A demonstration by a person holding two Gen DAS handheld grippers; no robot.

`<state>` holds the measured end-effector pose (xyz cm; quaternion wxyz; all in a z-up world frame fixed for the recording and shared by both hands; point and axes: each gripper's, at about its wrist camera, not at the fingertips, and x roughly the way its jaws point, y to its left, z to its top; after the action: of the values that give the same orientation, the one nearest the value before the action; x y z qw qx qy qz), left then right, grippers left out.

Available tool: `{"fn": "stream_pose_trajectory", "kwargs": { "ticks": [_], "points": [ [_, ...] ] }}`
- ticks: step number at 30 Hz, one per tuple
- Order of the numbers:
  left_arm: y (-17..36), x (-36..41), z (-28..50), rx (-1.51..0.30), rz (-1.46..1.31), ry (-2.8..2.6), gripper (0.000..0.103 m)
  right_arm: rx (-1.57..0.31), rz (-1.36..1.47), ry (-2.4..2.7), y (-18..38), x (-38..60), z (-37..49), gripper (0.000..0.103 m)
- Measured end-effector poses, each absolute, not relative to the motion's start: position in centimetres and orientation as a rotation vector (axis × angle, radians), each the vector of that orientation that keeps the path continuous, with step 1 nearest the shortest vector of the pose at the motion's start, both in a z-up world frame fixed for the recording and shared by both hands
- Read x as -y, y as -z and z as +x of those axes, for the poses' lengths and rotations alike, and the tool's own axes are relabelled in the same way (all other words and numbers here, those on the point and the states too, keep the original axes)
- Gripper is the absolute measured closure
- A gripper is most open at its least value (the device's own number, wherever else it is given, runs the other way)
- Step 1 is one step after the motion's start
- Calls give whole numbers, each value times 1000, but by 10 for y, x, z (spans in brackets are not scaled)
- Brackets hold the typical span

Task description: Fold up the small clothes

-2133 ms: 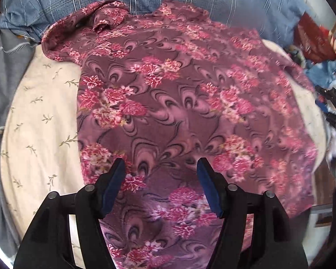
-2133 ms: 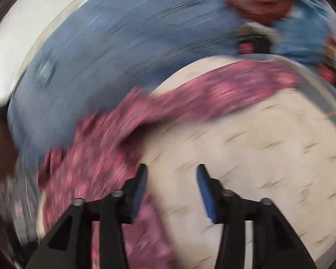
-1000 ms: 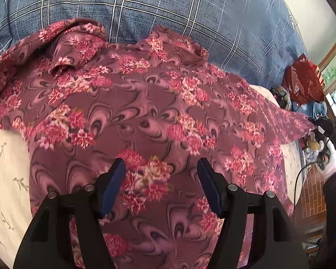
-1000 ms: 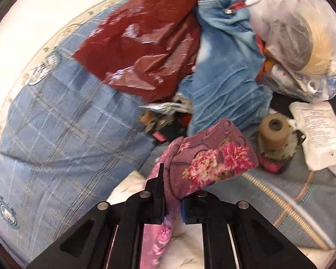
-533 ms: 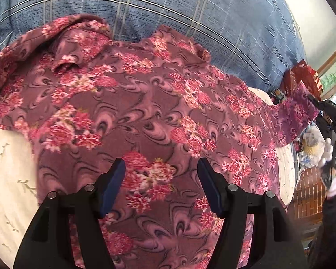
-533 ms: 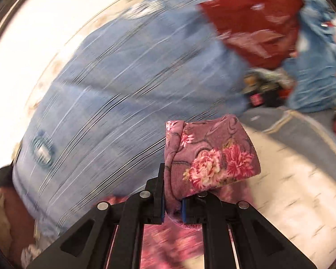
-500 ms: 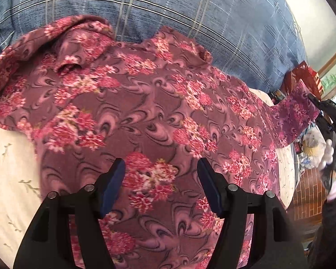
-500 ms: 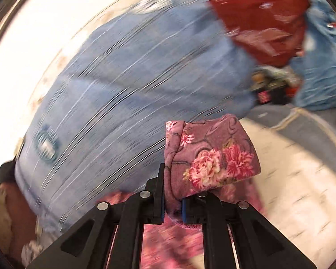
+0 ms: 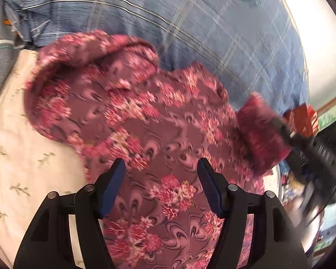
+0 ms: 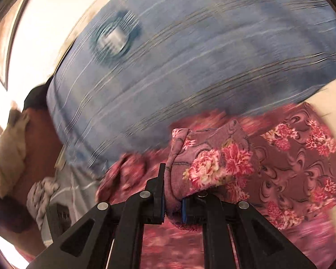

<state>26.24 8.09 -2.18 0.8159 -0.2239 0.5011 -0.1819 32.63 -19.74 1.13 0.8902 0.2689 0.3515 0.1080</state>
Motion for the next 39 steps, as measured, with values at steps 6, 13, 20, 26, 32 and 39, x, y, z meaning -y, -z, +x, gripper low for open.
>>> {"fn": "stream_pose_trajectory", "kwargs": {
  "ticks": [6, 13, 20, 26, 32, 39],
  "points": [
    [31, -96, 269, -1090, -554, 386, 37, -918, 472, -328, 46, 109, 336, 76],
    [38, -69, 269, -1126, -494, 427, 20, -985, 383, -349, 64, 104, 288, 57],
    [43, -41, 262, -1128, -578, 582, 20, -934, 485, -172, 59, 208, 214, 47],
    [27, -29, 248, -1069, -533, 631, 20, -907, 647, -57, 73, 273, 188, 47],
    [24, -26, 237, -1056, -445, 557, 20, -894, 710, -45, 82, 285, 191, 47],
    [22, -5, 227, -1010, -256, 459, 19, -872, 692, -51, 85, 277, 192, 40]
  ]
}}
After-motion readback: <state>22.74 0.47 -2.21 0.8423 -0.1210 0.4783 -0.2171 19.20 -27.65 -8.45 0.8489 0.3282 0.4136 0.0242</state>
